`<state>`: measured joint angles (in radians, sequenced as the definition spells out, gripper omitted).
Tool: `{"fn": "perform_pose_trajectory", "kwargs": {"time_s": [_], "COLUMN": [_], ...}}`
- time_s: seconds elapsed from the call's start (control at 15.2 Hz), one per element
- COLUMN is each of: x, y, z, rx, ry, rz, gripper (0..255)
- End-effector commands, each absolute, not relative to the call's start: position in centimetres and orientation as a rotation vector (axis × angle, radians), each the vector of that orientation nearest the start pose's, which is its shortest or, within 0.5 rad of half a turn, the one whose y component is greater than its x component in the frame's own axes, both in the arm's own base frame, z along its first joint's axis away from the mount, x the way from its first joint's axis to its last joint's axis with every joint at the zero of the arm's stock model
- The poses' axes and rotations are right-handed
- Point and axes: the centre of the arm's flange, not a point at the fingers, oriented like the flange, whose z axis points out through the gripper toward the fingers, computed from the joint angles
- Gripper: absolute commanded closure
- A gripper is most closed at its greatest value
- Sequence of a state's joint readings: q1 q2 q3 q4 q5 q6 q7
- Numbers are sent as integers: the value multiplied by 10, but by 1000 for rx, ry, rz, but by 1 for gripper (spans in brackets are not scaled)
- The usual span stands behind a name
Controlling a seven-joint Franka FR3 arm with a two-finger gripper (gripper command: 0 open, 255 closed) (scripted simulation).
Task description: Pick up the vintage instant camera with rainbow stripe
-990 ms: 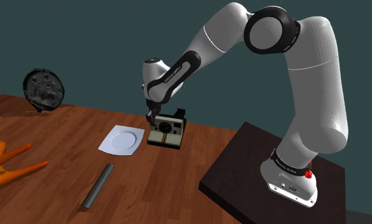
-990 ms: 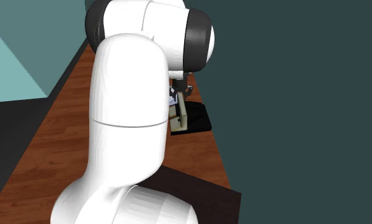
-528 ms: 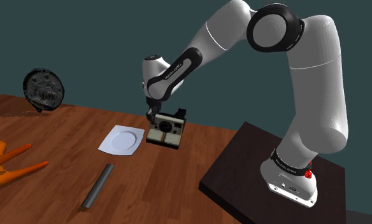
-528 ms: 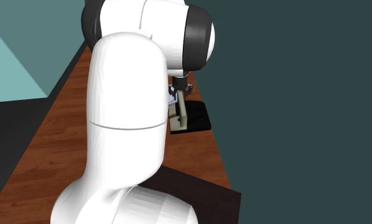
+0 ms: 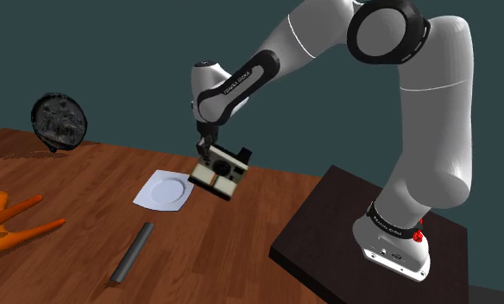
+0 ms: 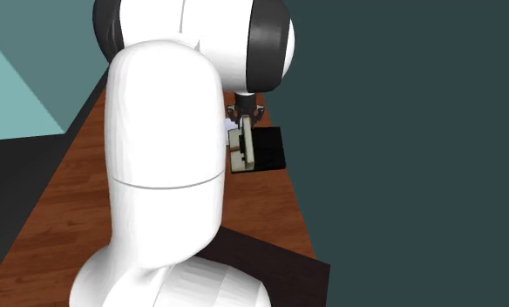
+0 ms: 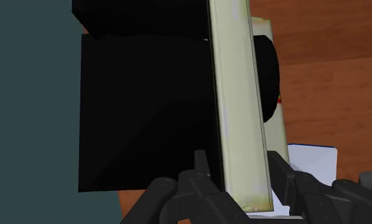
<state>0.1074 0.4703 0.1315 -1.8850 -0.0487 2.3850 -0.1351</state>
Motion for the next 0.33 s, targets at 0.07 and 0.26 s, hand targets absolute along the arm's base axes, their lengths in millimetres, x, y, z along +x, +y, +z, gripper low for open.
{"fn": "perform_pose_trajectory", "kwargs": {"time_s": [0.07, 0.26], "x": [622, 622], "y": [147, 147], "z": [281, 287], "rx": [-3054, -3054], "ry": [-610, -610], "rz": [-61, -61], "gripper": [255, 255]}}
